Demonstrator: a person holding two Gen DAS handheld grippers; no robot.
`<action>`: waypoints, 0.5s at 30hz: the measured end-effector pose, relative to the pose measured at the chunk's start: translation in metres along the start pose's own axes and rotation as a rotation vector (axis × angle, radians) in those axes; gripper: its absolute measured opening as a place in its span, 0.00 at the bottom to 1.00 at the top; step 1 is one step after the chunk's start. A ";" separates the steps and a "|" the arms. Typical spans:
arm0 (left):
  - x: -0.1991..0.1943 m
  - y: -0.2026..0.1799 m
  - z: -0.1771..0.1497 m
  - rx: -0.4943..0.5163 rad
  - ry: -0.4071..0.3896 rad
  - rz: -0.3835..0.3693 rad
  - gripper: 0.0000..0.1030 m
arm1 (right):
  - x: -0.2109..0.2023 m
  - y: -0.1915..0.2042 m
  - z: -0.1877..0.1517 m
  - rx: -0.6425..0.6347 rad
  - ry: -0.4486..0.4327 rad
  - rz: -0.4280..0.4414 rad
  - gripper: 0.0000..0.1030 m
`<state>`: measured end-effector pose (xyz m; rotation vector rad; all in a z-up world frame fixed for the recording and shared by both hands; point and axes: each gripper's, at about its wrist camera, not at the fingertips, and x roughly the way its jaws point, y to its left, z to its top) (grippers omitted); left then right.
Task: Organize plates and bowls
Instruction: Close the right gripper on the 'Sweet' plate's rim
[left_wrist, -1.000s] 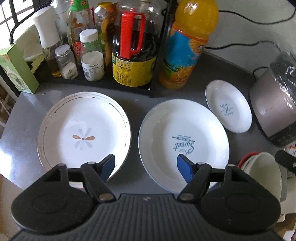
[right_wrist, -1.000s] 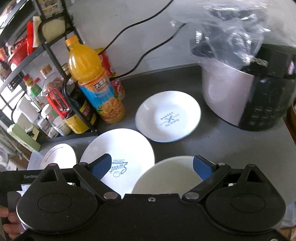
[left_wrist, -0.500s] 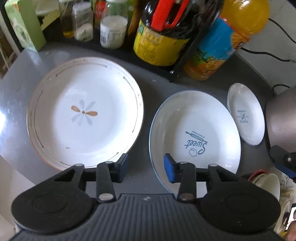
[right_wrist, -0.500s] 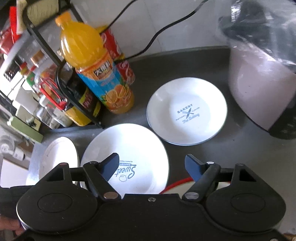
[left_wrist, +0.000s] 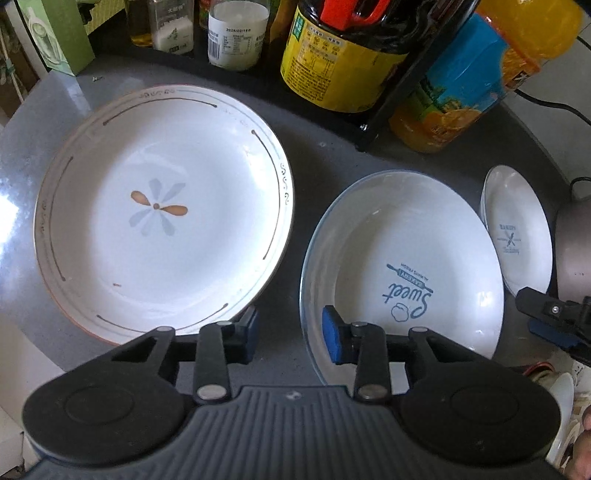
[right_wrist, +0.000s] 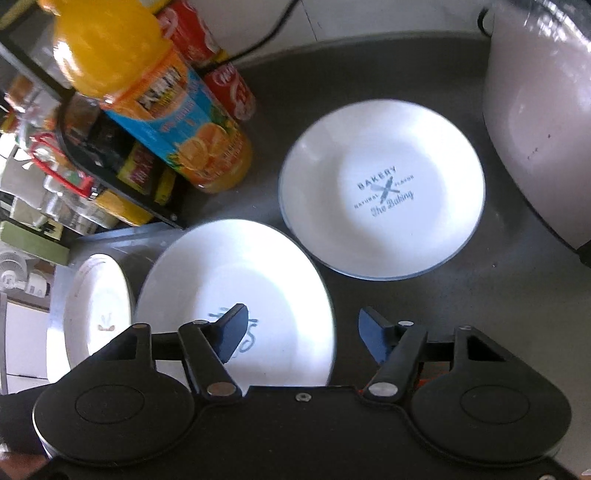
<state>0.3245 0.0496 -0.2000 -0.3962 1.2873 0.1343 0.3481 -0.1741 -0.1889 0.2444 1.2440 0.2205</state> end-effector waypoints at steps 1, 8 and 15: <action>0.002 -0.001 0.000 0.001 -0.002 0.004 0.31 | 0.003 -0.001 0.001 0.003 0.013 -0.001 0.60; 0.012 -0.004 0.002 -0.018 -0.006 0.011 0.29 | 0.023 -0.008 0.010 0.006 0.067 -0.027 0.49; 0.018 -0.005 0.003 -0.025 -0.015 0.009 0.28 | 0.042 -0.006 0.020 -0.005 0.132 -0.028 0.42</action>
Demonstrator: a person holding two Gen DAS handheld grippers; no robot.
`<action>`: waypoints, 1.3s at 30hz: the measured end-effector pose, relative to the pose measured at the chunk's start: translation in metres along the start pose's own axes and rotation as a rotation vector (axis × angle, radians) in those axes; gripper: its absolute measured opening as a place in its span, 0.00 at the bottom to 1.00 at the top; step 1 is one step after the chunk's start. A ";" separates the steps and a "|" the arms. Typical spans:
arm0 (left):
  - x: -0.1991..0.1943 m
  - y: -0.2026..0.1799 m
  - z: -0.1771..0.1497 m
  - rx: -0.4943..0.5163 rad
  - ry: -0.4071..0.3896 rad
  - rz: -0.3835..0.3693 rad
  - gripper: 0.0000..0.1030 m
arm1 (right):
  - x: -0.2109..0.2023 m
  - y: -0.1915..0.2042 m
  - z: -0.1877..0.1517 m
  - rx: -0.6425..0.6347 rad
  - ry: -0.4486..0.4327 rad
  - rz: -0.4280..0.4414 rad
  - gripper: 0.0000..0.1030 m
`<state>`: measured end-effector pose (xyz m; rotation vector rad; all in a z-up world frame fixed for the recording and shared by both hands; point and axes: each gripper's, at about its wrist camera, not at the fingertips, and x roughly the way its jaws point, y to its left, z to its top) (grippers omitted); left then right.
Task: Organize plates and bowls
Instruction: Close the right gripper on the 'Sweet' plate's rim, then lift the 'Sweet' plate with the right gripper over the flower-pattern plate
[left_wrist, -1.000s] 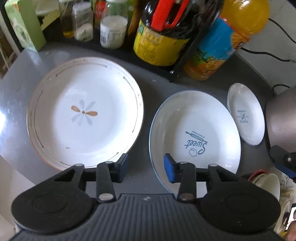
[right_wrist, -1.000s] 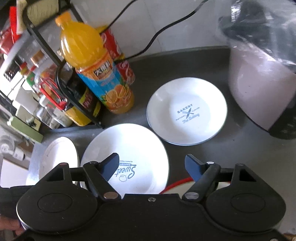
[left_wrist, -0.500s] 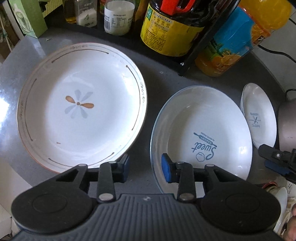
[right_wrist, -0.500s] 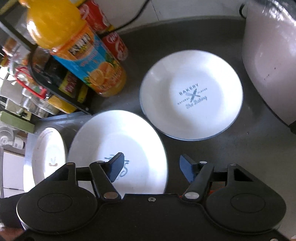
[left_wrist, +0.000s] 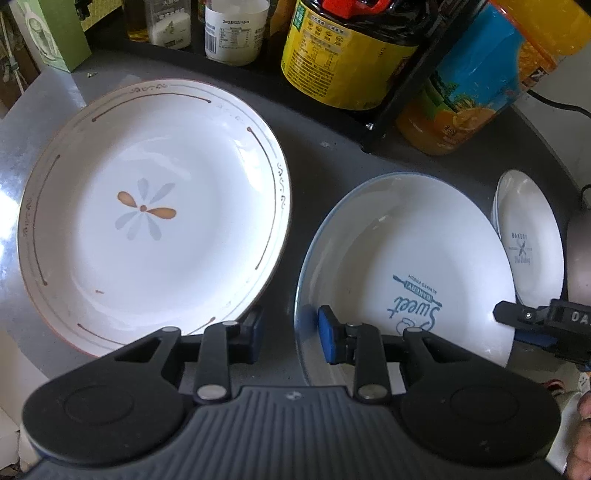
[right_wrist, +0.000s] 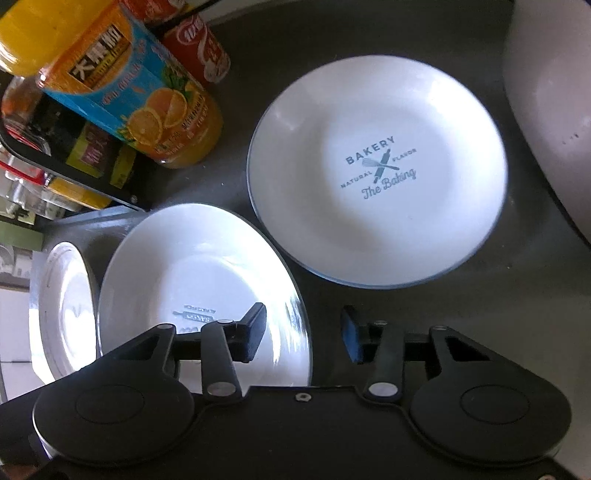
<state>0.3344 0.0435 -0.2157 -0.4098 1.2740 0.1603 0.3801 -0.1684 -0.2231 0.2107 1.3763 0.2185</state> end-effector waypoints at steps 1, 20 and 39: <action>0.001 0.000 0.000 -0.004 -0.001 -0.005 0.27 | 0.002 0.002 0.001 -0.007 0.006 -0.003 0.41; 0.007 -0.008 0.000 -0.001 -0.016 -0.026 0.15 | 0.013 0.020 0.000 -0.134 -0.014 -0.010 0.22; -0.021 0.008 0.001 -0.035 -0.050 -0.068 0.14 | -0.028 0.016 -0.008 -0.178 -0.134 0.083 0.12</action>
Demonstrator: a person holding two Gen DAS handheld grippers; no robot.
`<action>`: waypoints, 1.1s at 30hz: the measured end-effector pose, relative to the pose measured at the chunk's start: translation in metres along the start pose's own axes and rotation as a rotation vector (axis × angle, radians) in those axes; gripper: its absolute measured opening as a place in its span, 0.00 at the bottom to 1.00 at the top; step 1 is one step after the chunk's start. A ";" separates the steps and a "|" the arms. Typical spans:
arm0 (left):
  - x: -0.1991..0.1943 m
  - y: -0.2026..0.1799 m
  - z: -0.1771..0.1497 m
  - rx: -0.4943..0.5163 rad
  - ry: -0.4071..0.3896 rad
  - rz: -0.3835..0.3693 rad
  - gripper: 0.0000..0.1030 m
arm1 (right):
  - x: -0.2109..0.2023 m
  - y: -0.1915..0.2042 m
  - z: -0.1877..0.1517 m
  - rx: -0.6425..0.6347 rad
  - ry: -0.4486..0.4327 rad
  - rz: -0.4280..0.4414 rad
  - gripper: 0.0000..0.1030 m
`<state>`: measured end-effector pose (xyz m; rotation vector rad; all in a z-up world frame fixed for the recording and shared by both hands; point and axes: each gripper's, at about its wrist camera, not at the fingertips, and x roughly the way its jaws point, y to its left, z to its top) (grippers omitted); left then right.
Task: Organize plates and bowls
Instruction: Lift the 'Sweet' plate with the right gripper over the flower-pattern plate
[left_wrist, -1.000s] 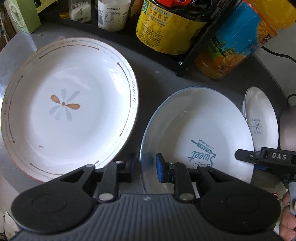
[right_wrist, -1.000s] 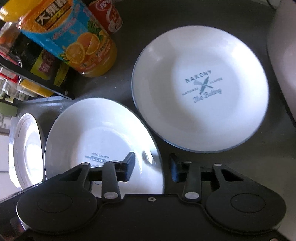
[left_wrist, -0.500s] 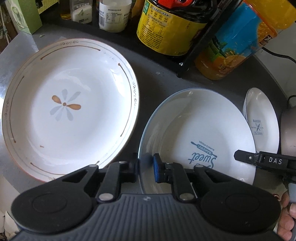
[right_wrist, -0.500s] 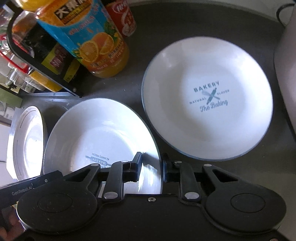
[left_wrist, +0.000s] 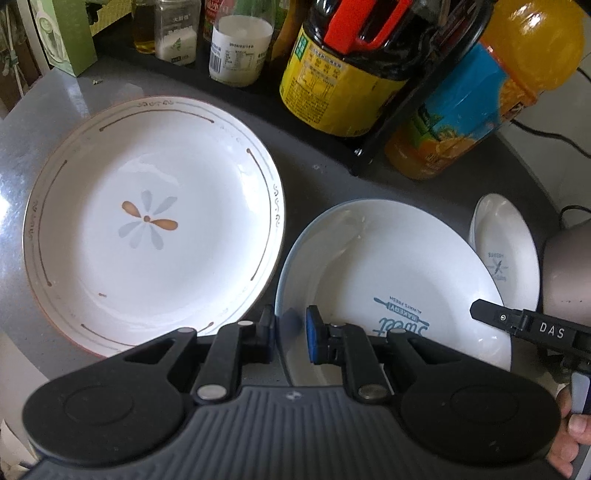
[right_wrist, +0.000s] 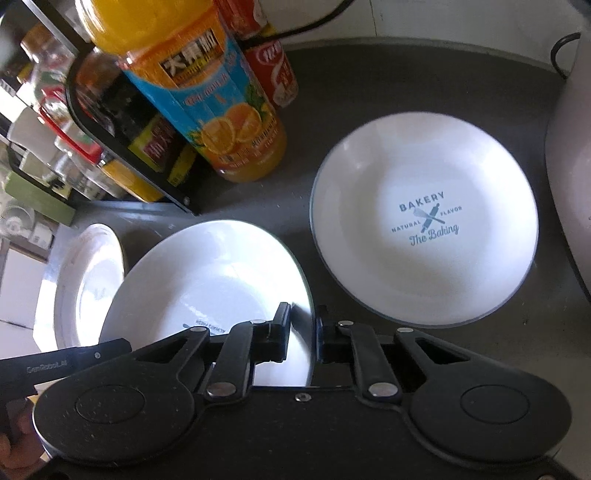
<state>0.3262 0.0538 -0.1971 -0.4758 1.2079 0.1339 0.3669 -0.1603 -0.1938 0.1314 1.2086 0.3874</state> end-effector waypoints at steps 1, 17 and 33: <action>-0.002 0.000 0.000 -0.003 -0.004 -0.004 0.14 | -0.002 0.000 0.000 0.003 -0.005 0.008 0.12; -0.035 0.013 0.005 -0.014 -0.058 -0.049 0.14 | -0.023 0.022 -0.005 -0.004 -0.058 0.042 0.11; -0.056 0.061 0.007 -0.063 -0.083 -0.074 0.10 | -0.016 0.063 -0.014 -0.010 -0.048 0.081 0.10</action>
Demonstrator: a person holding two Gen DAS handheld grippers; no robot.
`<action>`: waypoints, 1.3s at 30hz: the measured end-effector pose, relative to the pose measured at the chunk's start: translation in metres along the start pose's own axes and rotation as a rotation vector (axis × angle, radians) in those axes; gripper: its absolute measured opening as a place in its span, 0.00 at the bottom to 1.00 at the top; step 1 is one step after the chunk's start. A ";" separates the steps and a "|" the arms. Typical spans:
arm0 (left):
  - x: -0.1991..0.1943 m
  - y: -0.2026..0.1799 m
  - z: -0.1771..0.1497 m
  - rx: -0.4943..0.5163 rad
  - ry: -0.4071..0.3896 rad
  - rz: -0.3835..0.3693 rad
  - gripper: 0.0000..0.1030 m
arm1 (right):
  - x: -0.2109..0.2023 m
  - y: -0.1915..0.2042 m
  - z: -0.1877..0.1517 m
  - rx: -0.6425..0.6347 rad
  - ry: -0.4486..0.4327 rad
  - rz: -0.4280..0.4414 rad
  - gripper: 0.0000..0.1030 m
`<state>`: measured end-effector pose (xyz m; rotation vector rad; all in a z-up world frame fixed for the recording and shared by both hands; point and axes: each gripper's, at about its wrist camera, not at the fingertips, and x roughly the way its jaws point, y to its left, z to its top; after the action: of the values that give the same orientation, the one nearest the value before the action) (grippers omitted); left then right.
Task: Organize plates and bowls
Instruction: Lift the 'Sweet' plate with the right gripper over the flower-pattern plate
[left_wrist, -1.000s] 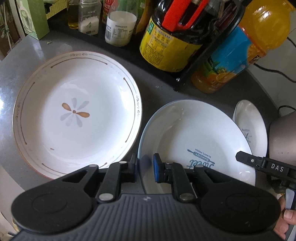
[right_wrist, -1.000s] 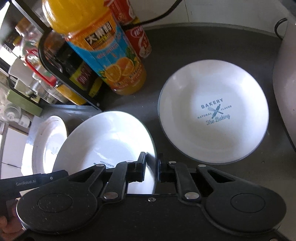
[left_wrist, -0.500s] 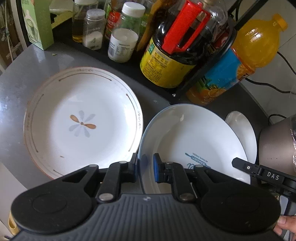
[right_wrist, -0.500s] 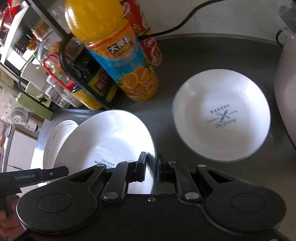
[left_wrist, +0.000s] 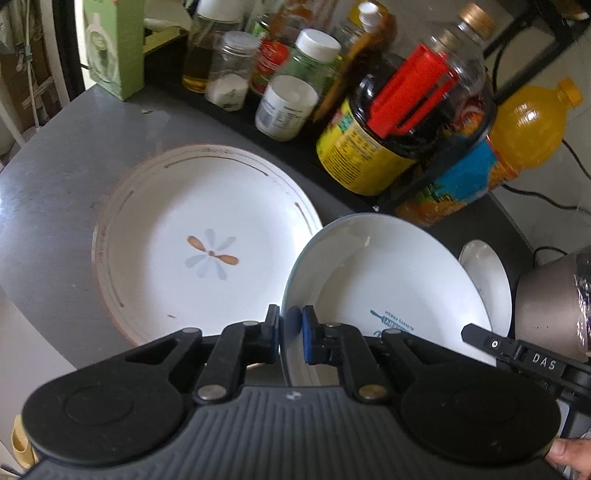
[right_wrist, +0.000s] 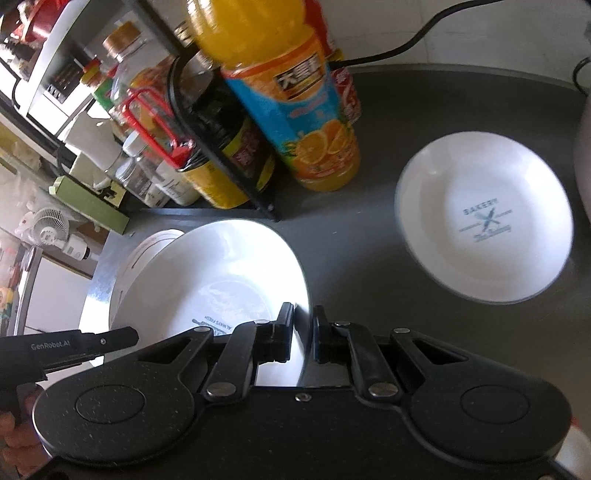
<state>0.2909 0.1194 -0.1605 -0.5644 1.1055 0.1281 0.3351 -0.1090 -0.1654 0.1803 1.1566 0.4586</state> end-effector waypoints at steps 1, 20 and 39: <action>-0.002 0.004 0.001 -0.005 -0.002 0.001 0.09 | 0.002 0.003 -0.001 -0.001 0.003 0.002 0.10; 0.000 0.069 0.018 -0.053 -0.004 0.043 0.10 | 0.048 0.062 -0.008 -0.017 0.052 -0.004 0.10; 0.018 0.107 0.053 -0.008 0.038 0.069 0.10 | 0.084 0.096 -0.008 -0.003 0.078 -0.045 0.11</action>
<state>0.3025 0.2338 -0.1977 -0.5378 1.1620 0.1828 0.3300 0.0130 -0.2038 0.1348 1.2338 0.4305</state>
